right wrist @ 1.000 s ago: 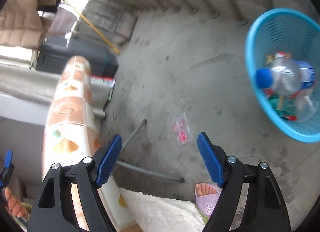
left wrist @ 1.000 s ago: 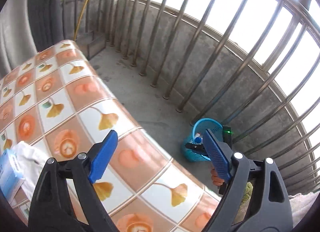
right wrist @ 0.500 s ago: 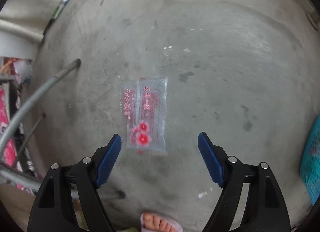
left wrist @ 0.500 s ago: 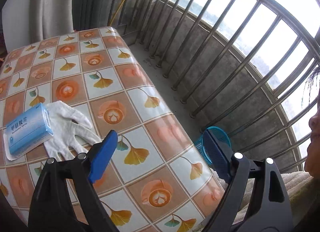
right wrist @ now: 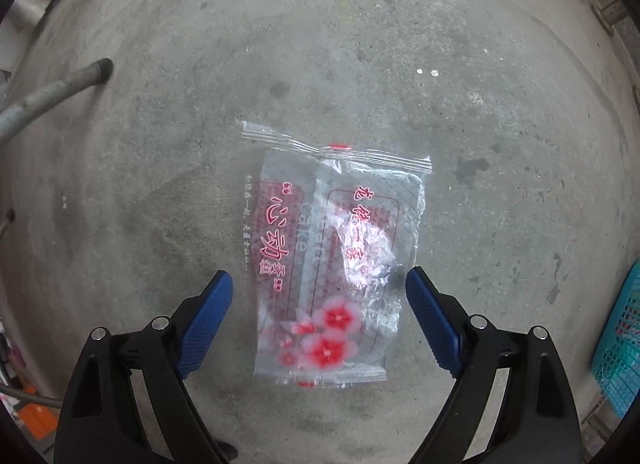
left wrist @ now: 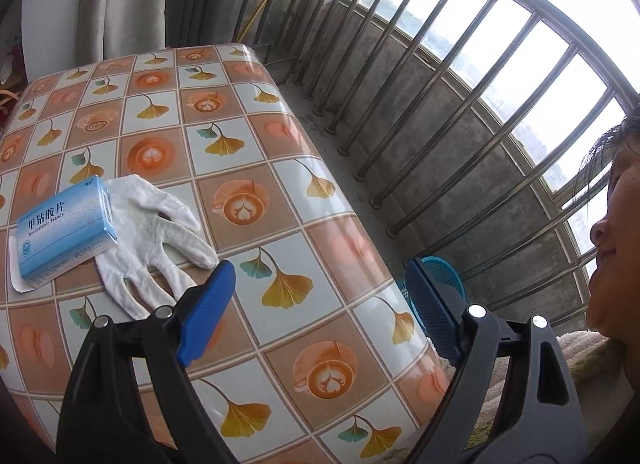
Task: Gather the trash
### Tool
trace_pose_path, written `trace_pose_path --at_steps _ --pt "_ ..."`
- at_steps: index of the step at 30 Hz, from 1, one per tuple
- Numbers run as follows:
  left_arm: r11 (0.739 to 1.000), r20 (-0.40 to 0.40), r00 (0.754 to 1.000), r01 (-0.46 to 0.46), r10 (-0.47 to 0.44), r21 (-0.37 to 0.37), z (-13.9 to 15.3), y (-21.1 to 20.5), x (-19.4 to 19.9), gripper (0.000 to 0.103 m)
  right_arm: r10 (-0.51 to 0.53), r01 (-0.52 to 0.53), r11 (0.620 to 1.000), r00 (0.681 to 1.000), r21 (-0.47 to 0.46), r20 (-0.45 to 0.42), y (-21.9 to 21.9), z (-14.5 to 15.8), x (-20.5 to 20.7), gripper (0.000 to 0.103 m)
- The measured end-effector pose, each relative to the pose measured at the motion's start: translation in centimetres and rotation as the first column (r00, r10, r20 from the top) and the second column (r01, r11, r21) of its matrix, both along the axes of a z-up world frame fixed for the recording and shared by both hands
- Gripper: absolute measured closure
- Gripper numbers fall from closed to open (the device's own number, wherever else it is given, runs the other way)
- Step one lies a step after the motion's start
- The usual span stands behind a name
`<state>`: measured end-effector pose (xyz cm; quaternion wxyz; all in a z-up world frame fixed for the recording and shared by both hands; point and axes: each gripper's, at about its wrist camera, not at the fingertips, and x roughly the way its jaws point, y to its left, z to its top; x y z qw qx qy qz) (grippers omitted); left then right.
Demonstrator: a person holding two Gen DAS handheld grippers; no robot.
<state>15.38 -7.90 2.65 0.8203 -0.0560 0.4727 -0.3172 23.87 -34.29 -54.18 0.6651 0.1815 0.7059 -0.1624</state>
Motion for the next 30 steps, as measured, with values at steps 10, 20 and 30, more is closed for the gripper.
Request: trace_pose_path --at_steps 10,20,30 --pt "1.0 -0.015 1.0 0.012 -0.012 0.001 -0.9 -0.6 -0.4 0.021 -0.005 0.003 0.992 1.0 -0.129 -0.012 2.7 -1.5 0.5 0.007" --pt "1.0 -0.019 1.0 0.013 -0.013 -0.007 -1.3 -0.2 -0.4 0.021 -0.006 0.006 0.998 1.0 -0.068 0.007 2.6 -1.4 -1.0 0.019" --pt "0.999 0.014 0.999 0.049 -0.049 -0.016 -0.6 -0.5 -1.6 0.021 0.062 -0.06 0.996 0.998 -0.069 0.028 6.4 0.9 -2.2 0.083"
